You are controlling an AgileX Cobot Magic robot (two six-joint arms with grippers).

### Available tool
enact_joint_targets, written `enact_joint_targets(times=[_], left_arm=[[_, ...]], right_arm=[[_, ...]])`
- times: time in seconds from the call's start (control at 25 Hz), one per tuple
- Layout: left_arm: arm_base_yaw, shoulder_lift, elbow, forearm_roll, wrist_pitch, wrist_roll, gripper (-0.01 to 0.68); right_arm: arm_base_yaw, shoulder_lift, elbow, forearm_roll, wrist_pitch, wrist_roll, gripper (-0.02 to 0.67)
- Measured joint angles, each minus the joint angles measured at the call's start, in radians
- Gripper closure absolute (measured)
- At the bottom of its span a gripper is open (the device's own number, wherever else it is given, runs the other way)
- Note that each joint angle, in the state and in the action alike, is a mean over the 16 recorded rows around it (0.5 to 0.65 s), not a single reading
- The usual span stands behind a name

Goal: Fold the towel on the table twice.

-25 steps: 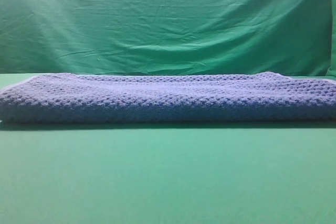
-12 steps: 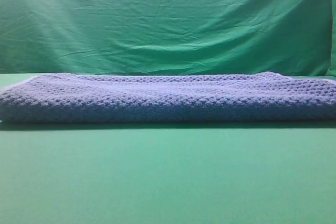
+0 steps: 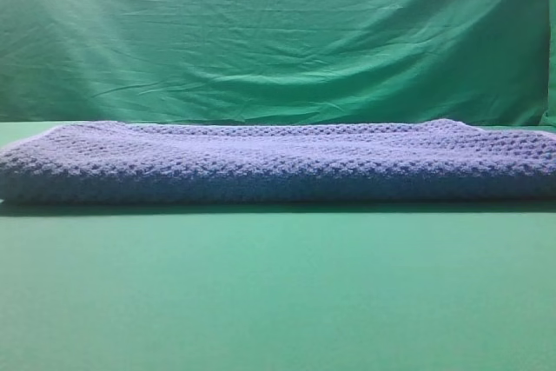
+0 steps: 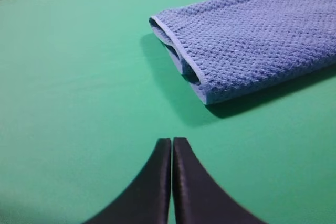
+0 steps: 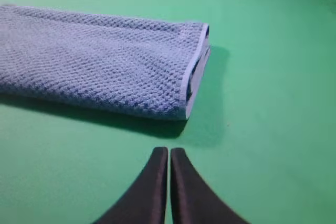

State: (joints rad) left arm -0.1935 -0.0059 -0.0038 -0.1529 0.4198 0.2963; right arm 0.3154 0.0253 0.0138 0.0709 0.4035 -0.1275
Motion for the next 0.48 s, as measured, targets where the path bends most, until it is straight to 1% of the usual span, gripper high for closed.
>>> enact_joint_targets(times=[0.28,0.48], left_arm=[[0.0,0.0,0.007,0.0,-0.012,0.068,0.673],[0.004,0.0,0.007,0.0,-0.011,0.087,0.673]], right_arm=[[0.0,0.0,0.011,0.0,-0.024,-0.001,0.649],[-0.003,-0.004,0.011,0.0,-0.026,-0.001,0.649]])
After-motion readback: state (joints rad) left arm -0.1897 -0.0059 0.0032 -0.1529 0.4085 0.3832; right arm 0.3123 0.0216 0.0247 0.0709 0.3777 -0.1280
